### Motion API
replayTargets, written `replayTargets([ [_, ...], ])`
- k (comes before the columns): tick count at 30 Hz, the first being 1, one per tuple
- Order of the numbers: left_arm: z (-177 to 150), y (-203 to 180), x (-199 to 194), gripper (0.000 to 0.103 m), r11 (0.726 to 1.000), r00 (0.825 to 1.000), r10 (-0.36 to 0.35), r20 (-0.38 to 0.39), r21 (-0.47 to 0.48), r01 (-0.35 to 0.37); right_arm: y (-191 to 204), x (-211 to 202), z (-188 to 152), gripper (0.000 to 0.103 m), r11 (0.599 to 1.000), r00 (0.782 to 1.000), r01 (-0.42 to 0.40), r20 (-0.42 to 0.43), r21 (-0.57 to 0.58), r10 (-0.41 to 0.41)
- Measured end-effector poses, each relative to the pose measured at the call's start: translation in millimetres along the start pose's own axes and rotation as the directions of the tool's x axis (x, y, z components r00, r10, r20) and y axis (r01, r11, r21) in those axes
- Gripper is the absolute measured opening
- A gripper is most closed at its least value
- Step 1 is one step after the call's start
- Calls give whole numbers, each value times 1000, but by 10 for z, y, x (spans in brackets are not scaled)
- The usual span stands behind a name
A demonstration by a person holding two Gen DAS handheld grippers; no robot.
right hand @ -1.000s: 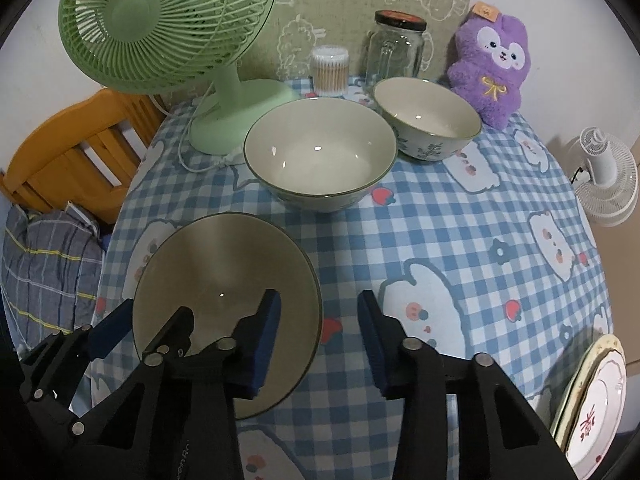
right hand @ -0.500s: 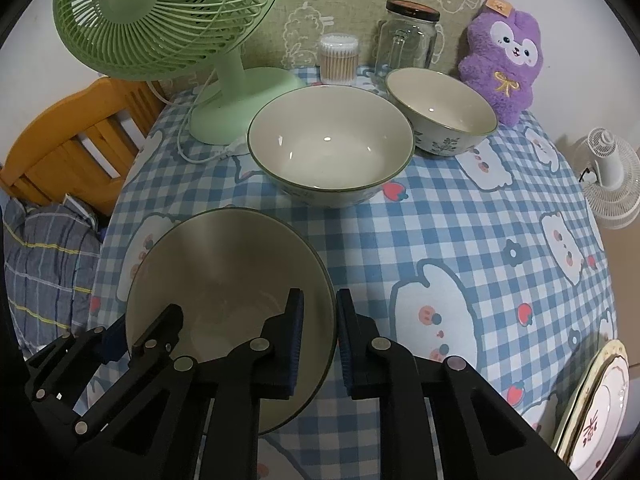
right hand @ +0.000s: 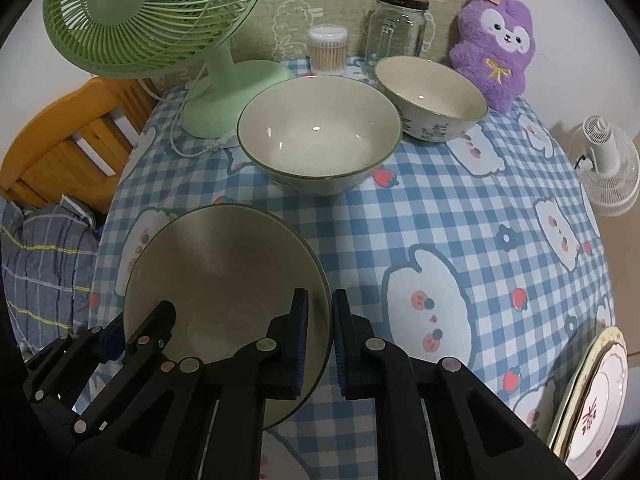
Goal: Organize plates and bowls
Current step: 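Close both grippers on the rim of the green-rimmed bowl, then lift the green-rimmed bowl with both grippers and carry it toward the plate stack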
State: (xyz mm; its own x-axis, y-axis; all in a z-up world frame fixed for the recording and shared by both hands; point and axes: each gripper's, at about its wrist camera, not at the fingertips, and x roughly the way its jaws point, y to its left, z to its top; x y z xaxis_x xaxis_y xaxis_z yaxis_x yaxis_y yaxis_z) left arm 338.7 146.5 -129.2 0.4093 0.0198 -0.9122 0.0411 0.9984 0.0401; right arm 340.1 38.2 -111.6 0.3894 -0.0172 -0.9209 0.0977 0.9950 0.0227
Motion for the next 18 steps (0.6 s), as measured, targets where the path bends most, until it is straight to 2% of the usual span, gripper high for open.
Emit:
replayTargets([
  [18,-152,-296,-438,13,1000,998,28,51,-12,-28,-366,-440,-142,15,999,998,-29,47,-27,30],
])
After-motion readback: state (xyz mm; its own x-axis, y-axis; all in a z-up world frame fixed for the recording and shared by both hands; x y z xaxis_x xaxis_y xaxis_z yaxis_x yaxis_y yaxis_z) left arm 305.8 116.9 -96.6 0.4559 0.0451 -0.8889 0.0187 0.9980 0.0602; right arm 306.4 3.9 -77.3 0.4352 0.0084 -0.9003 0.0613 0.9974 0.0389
